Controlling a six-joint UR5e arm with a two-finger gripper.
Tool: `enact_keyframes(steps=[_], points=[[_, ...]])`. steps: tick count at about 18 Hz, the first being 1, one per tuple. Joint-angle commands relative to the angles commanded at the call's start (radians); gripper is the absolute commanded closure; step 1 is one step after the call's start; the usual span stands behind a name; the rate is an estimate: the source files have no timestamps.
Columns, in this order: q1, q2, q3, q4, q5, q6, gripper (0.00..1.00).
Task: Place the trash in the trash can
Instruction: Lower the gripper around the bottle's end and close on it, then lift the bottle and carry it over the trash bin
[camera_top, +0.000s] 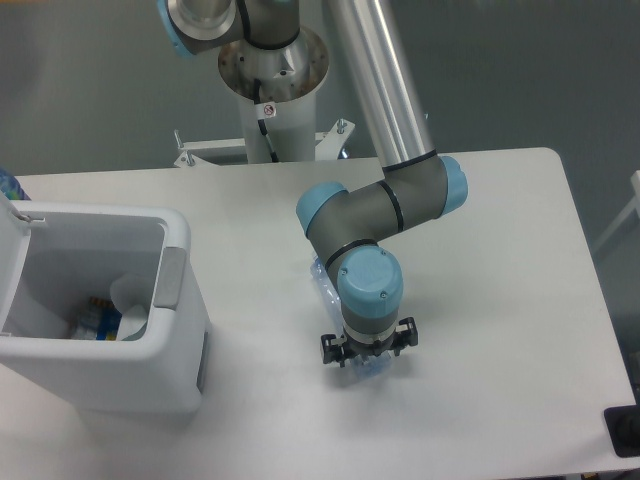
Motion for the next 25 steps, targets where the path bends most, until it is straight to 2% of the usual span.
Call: enact_keyframes(steps=[13,25], points=[[-0.002,0.005,0.002,0.003,0.002,0.003,0.37],[-0.002,0.017,0.005,0.002,0.002,0.014,0.40]])
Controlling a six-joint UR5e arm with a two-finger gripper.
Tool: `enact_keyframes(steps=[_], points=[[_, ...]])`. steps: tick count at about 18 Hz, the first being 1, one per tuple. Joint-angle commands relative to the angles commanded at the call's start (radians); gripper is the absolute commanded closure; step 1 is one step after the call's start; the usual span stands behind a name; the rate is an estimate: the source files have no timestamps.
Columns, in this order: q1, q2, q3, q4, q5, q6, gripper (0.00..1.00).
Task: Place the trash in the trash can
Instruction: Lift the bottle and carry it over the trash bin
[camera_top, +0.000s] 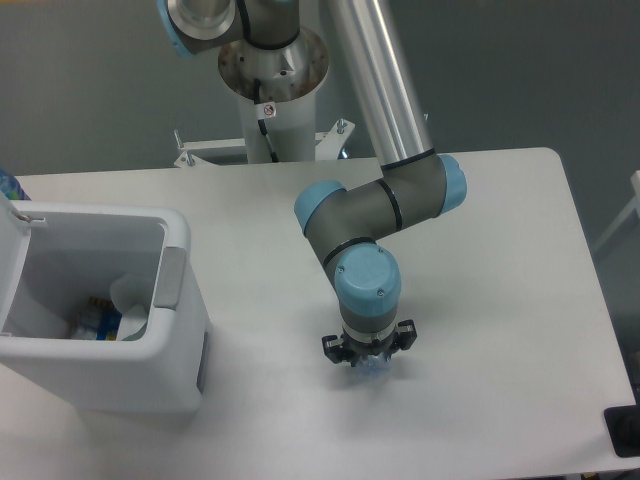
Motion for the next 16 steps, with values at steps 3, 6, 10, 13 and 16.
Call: enact_keyframes(steps=[3,6,10,13,16], points=[[0.000,0.009,0.012,0.000,0.005,0.002,0.40],[-0.002,0.051,0.073,-0.006,0.002,0.002,0.40],[0.008,0.090,0.214,-0.015,-0.079,-0.018,0.40],[0.018,0.110,0.311,-0.006,-0.190,-0.084,0.40],[0.018,0.121,0.382,-0.003,-0.254,-0.103,0.40]])
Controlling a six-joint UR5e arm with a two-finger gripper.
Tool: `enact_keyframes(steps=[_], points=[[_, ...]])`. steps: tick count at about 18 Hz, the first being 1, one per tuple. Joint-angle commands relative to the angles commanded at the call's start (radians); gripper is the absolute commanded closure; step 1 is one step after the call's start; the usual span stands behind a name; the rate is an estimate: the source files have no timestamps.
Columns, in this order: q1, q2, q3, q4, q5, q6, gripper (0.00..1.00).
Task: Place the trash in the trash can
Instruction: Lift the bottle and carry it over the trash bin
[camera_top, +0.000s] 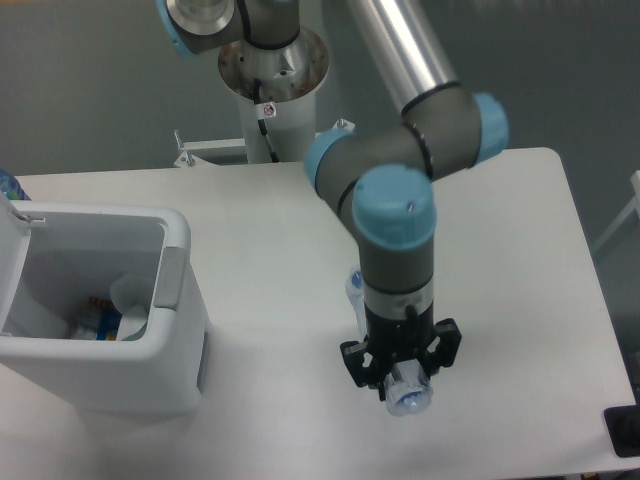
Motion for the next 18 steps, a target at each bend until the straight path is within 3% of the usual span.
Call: enact_keyframes(steps=[4,12,18], points=[[-0.008,0.047,0.019,0.046,-0.107,-0.057,0.41],[-0.023,0.153,0.006,0.051,-0.216,-0.156,0.41],[-0.133,0.176,0.006,0.051,-0.232,-0.169,0.41]])
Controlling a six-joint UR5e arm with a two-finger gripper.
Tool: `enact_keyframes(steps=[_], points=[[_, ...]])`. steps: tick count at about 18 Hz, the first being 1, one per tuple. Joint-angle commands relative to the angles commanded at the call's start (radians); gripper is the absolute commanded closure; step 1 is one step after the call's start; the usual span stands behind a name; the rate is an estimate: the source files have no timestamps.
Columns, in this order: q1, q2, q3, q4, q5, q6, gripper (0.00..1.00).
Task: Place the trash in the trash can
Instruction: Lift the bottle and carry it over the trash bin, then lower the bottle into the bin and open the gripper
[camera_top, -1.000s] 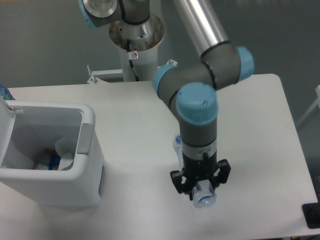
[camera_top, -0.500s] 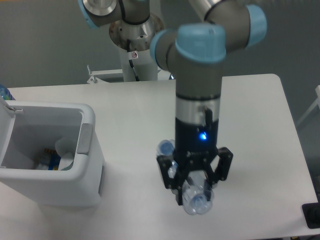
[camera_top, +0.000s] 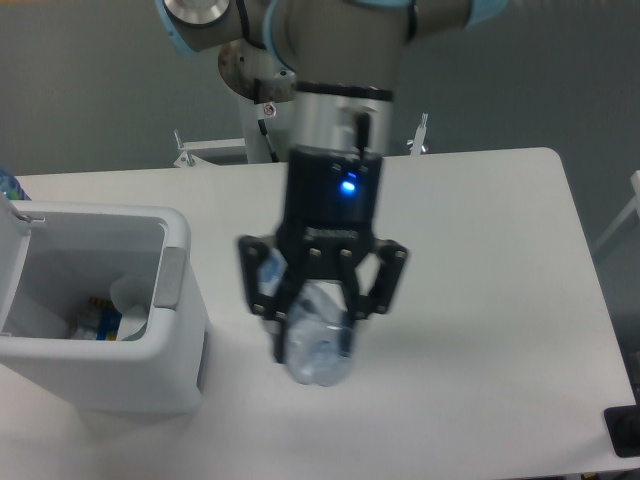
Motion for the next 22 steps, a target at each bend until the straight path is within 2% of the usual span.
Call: enact_keyframes(steps=[10,15,18,19,20,21,22], points=[[-0.083,0.005,-0.011,-0.002,0.000,-0.066,0.41],[-0.153,0.000,-0.060,-0.002,0.000,-0.061,0.40],[-0.189,0.005,-0.110,0.000,0.000,-0.057,0.39],[-0.195,0.005,-0.120,-0.002,0.000,-0.057,0.33],[-0.198,0.000,-0.123,0.002,0.002,-0.049,0.10],[-0.198,0.000,-0.123,0.000,0.002,-0.034,0.00],[-0.198,0.003,-0.129,0.002,0.002,-0.026,0.00]])
